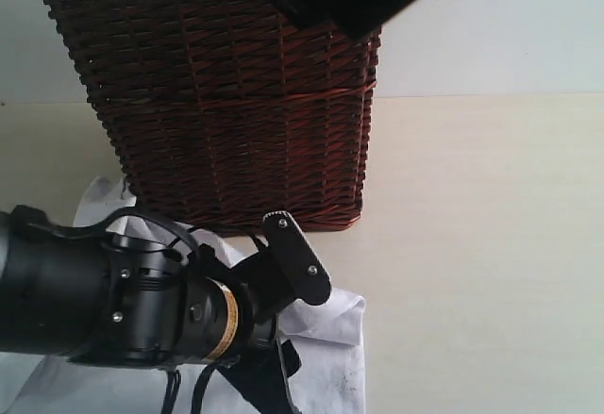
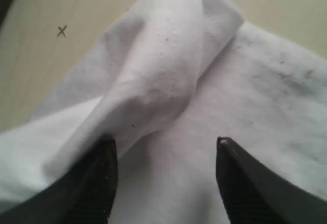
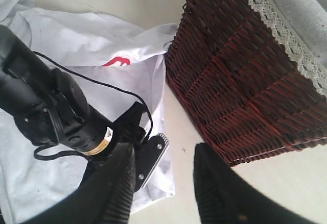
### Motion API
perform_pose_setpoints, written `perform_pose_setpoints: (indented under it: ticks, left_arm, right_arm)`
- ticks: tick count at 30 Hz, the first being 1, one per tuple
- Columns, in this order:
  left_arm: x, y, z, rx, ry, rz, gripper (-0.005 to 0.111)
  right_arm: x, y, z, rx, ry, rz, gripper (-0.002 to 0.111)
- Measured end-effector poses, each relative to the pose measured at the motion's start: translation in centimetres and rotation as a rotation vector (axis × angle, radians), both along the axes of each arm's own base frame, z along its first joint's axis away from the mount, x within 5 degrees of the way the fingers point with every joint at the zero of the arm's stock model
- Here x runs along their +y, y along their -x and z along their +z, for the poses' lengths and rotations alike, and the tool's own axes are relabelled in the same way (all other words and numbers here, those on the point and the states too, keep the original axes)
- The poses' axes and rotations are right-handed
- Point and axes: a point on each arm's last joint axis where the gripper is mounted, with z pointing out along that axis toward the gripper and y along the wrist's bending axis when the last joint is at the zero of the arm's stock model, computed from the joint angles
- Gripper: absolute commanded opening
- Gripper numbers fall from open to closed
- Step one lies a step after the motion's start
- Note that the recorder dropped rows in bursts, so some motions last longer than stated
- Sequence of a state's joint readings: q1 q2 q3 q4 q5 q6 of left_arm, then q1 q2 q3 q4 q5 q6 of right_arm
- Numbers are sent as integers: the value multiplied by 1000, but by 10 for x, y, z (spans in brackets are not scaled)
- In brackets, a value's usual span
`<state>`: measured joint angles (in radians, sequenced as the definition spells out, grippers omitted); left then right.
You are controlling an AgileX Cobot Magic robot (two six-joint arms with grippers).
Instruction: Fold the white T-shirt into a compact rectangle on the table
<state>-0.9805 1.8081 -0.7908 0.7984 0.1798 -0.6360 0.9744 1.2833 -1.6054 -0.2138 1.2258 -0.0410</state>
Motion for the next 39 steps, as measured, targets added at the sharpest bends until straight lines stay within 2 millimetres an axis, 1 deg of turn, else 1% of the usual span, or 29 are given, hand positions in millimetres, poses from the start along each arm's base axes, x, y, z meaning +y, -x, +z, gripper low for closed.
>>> perform_pose_setpoints:
  ticks: [2,4,9,11,14,16,18,20,22,23,26,28,31,32,33,34,36,37,39]
  left_arm:
    - [-6,-8,-4,-24,-36,-20,56]
    - [-14,-15,-2,-50,-39,-32,56]
    - [-38,-34,24,-141,30,-44,56]
    - [-41,-44,35,-182,15,-18,56]
    - [-33,-54,43,-219,-80,80,50]
    - [-21,-55,49,-235,-160,152,47]
    - [-10,-53,60,-250,-199,194,47]
    - [2,-46,73,-261,-209,226,47]
    - [18,-36,90,-275,-193,256,47]
    - [27,-32,96,-275,-187,272,47]
    - [65,-25,116,-238,-147,414,47]
    - [93,-26,121,-192,-133,527,47]
    - [132,-31,115,-89,-132,691,47]
    - [150,-33,104,0,-116,760,47]
    - [155,-34,97,41,-107,778,47]
    - [164,-38,83,119,-75,814,47]
    - [175,-48,64,185,-78,860,47]
    - [183,-56,55,203,-82,897,47]
    - [196,-65,47,204,-62,949,47]
  right_arm:
    - [0,0,0,0,0,0,37]
    - [0,0,0,0,0,0,37]
    - [0,0,0,0,0,0,37]
    - [0,0,0,0,0,0,37]
    - [0,0,0,0,0,0,37]
    - [0,0,0,0,0,0,37]
    - [0,0,0,2,-1,1,37]
    - [0,0,0,2,-1,1,37]
    - [0,0,0,1,-1,1,37]
    - [0,0,0,1,-1,1,37]
    - [1,-1,-7,15,20,1,37]
    - [2,-1,-16,32,45,1,37]
    - [3,-2,-27,55,79,1,37]
    - [4,-2,-32,64,92,1,37]
    - [4,-2,-33,65,94,1,37]
    - [4,-2,-33,65,94,1,37]
    - [4,-2,-33,65,94,1,37]
    - [4,-2,-33,65,94,1,37]
    - [4,-2,-33,65,94,1,37]
